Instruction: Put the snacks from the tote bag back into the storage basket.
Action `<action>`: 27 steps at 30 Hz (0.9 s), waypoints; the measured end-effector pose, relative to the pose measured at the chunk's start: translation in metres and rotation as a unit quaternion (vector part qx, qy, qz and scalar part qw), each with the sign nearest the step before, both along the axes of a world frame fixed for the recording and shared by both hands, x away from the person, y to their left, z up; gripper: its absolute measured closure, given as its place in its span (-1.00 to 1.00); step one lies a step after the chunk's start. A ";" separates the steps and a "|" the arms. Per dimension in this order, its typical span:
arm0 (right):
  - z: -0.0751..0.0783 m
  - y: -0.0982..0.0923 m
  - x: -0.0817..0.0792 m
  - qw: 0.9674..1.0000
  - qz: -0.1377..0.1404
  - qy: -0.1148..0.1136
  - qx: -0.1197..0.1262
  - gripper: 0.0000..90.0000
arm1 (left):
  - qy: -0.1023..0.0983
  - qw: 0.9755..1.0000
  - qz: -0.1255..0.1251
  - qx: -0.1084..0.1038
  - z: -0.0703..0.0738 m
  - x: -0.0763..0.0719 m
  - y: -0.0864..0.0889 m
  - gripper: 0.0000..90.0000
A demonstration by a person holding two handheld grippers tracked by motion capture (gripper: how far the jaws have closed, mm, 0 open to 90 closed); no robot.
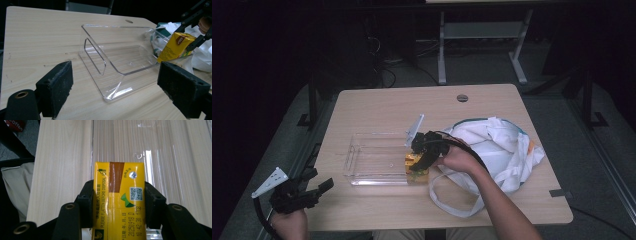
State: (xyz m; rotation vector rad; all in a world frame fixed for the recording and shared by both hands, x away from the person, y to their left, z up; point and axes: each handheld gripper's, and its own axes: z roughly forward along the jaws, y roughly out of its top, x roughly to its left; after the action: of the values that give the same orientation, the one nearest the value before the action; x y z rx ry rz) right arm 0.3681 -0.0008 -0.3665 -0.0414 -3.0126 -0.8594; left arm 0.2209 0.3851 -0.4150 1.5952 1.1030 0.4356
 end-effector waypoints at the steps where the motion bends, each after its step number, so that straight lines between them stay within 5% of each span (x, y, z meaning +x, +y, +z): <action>1: 0.000 0.000 0.000 1.000 -0.001 0.001 -0.001 0.15 | 0.000 1.000 0.000 0.000 0.000 0.000 0.000 -0.72; 27: -0.003 0.001 -0.001 1.000 0.007 0.015 0.005 0.12 | 0.002 1.000 0.004 0.002 0.000 0.001 0.000 -0.72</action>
State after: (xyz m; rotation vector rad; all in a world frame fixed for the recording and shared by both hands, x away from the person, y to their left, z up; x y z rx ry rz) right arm 0.3669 0.0002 -0.3696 -0.0332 -2.9764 -0.8633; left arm 0.2214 0.3853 -0.4150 1.5969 1.1128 0.4396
